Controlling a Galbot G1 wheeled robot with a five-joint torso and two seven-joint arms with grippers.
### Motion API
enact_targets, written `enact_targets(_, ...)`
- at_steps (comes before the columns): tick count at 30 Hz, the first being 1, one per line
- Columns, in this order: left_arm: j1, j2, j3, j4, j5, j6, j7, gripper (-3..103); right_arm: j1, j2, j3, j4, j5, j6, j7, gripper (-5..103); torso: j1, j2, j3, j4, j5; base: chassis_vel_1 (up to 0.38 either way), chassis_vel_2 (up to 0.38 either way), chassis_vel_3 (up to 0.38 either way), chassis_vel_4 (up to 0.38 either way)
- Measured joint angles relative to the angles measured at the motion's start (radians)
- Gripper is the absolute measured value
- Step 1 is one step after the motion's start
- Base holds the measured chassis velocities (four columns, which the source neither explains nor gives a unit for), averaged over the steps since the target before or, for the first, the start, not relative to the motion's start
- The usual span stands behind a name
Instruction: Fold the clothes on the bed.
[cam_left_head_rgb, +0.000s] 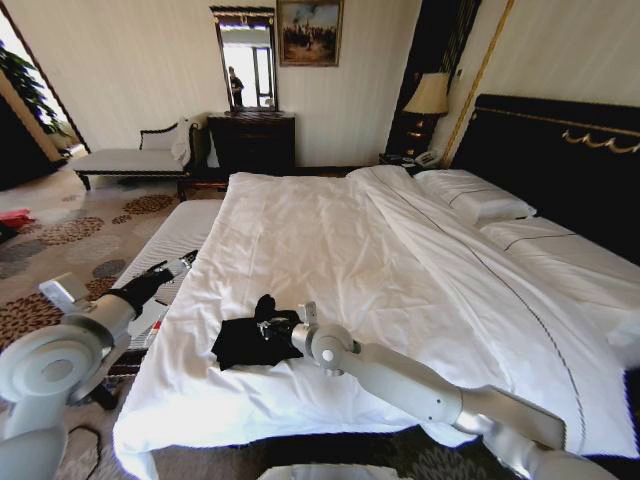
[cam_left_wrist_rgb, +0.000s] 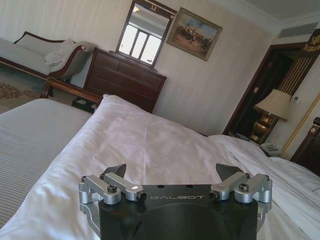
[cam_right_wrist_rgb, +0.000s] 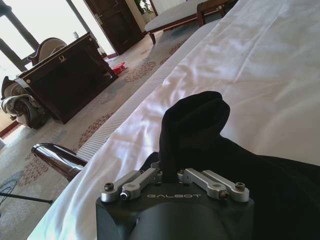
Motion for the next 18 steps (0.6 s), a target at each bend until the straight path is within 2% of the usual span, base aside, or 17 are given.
enact_targets(5, 0.008, 0.000, -0.003, -0.004, 0.002, 0.000, 0.000, 100, 0.003, 0.043, -0.014, -0.035, -0.011, 0.011, -0.002, 7, 0.000, 0.000, 0.000, -0.0001, 0.0001, 0.000, 0.000, 0.000, 0.000)
enact_targets(12, 0.016, -0.002, -0.006, -0.008, 0.003, 0.001, 0.000, 100, -0.003, 0.054, -0.034, -0.041, -0.042, 0.032, -0.001, 3, 0.000, 0.000, 0.000, 0.0000, 0.0001, 0.000, 0.000, 0.000, 0.000)
enact_targets(15, 0.019, -0.004, -0.007, -0.008, 0.004, 0.001, 0.000, 100, -0.007, 0.054, -0.043, -0.025, -0.040, 0.055, -0.011, 19, 0.000, 0.000, 0.000, -0.0002, 0.0002, 0.000, 0.000, 0.000, 0.000)
enact_targets(18, 0.022, -0.007, -0.006, -0.009, 0.006, 0.002, 0.000, 100, -0.010, 0.066, -0.045, -0.029, -0.042, 0.068, -0.021, 24, 0.000, 0.000, 0.000, -0.0002, 0.0002, 0.000, 0.000, 0.000, 0.000)
